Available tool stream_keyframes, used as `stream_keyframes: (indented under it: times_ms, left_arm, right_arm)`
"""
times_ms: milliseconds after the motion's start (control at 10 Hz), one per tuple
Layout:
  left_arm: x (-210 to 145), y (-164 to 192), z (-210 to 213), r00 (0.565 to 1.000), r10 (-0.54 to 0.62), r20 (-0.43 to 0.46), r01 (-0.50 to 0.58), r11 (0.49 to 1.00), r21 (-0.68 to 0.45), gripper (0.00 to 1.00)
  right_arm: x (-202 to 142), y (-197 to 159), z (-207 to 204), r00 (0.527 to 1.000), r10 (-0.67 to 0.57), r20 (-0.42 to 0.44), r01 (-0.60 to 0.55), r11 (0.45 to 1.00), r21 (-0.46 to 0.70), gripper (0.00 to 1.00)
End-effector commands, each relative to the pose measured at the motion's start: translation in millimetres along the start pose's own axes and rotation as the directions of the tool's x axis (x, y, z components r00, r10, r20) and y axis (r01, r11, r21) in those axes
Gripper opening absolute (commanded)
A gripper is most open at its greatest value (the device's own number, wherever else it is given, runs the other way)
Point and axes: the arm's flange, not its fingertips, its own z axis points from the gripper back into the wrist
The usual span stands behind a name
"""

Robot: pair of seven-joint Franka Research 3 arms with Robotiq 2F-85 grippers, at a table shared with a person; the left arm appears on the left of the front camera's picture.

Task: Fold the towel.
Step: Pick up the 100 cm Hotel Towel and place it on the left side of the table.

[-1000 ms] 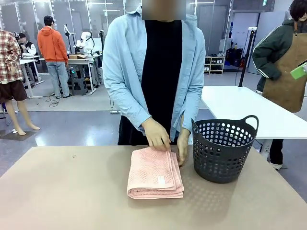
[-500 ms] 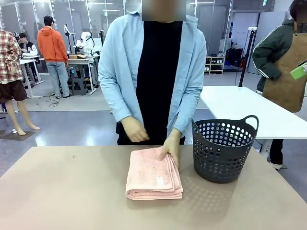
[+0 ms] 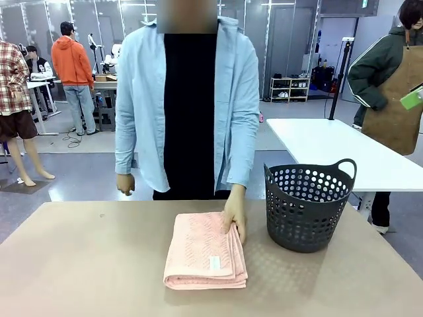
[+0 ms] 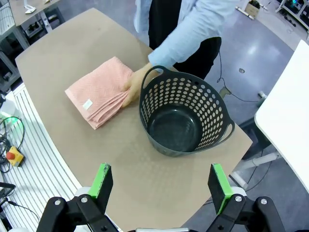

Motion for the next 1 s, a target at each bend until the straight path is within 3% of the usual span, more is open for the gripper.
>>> stream_keyframes:
  times_ms: [0, 900]
  left_arm:
    - [1.5, -1.3, 4.1, 1.0, 0.015, -0.012, -0.015, 1.0, 0.014, 1.0]
    - [1.5, -1.3, 4.1, 1.0, 0.015, -0.012, -0.015, 1.0, 0.014, 1.0]
  right_arm:
    - [2.1, -0.1, 1.3, 1.0, -0.021, -0.004, 0.021, 1.0, -0.007, 1.0]
    - [2.1, -0.1, 1.3, 1.0, -0.021, -0.004, 0.021, 1.0, -0.007, 1.0]
